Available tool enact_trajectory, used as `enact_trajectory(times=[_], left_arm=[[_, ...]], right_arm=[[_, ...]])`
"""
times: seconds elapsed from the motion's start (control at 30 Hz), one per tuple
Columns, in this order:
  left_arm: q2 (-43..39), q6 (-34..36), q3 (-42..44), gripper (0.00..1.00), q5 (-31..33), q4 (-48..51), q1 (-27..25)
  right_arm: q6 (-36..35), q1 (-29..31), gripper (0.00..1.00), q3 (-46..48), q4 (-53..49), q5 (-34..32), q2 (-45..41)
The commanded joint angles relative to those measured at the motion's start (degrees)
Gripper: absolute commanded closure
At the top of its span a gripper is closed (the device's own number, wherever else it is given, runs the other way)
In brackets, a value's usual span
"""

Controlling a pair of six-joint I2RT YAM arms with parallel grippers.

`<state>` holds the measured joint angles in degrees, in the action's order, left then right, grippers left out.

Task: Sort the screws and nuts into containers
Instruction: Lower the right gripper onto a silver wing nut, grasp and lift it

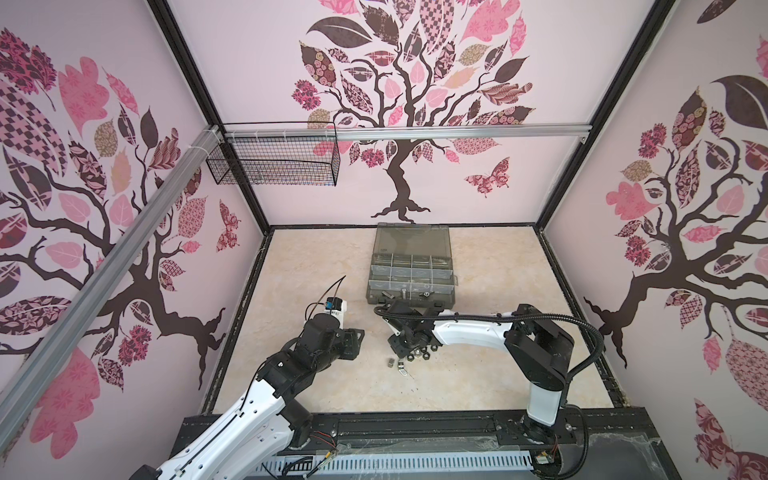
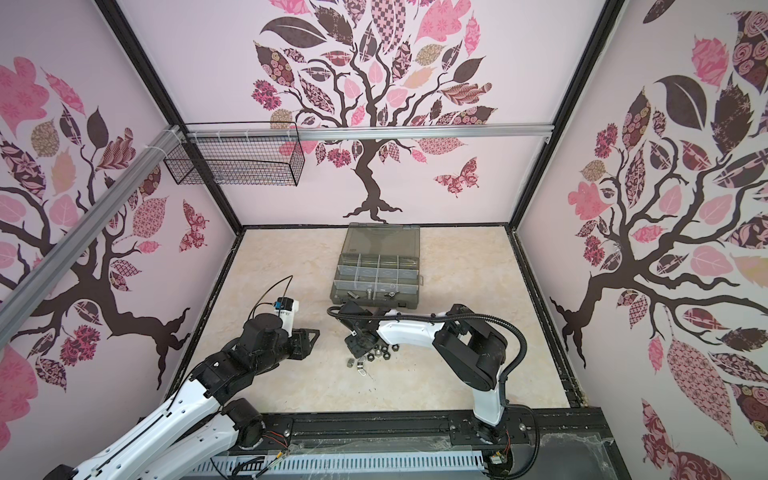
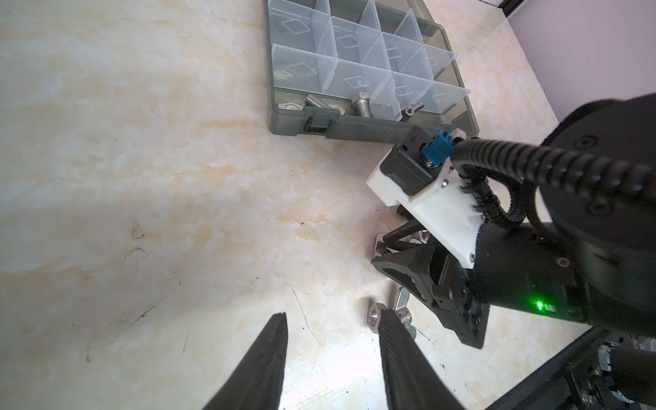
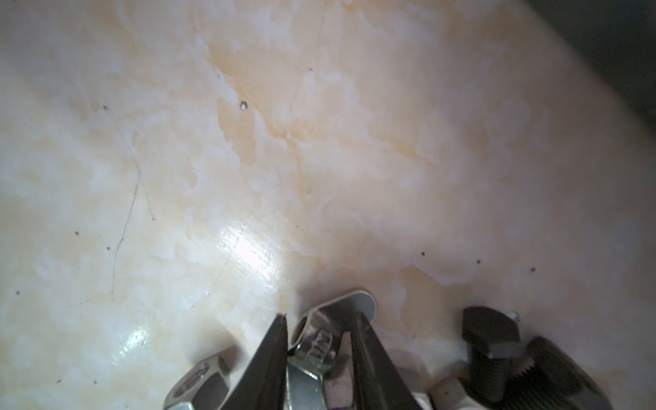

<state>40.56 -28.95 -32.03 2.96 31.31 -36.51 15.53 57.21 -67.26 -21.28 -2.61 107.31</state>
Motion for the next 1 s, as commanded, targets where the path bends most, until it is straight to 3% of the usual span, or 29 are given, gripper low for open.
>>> enact_trajectory(times=[0.0,0.3,0.97], left_arm=[[1.1,-0.1,1.1,0.55,0.2,-1.1,0.2],[0.6,-0.4,0.9,0.55,1.4,-0.9,0.3],[0.2,0.1,1.1,0.55,2.1,-2.0,0.2]], right_arm=[[0.7,0.6,0.7,-0.4,-0.9,-0.5,1.6],[-1.0,0.6,0.78,-1.1,0.6,1.6,1.8],[-4.7,-0.5,0.81,-5.4,0.6,1.1,-2.2]])
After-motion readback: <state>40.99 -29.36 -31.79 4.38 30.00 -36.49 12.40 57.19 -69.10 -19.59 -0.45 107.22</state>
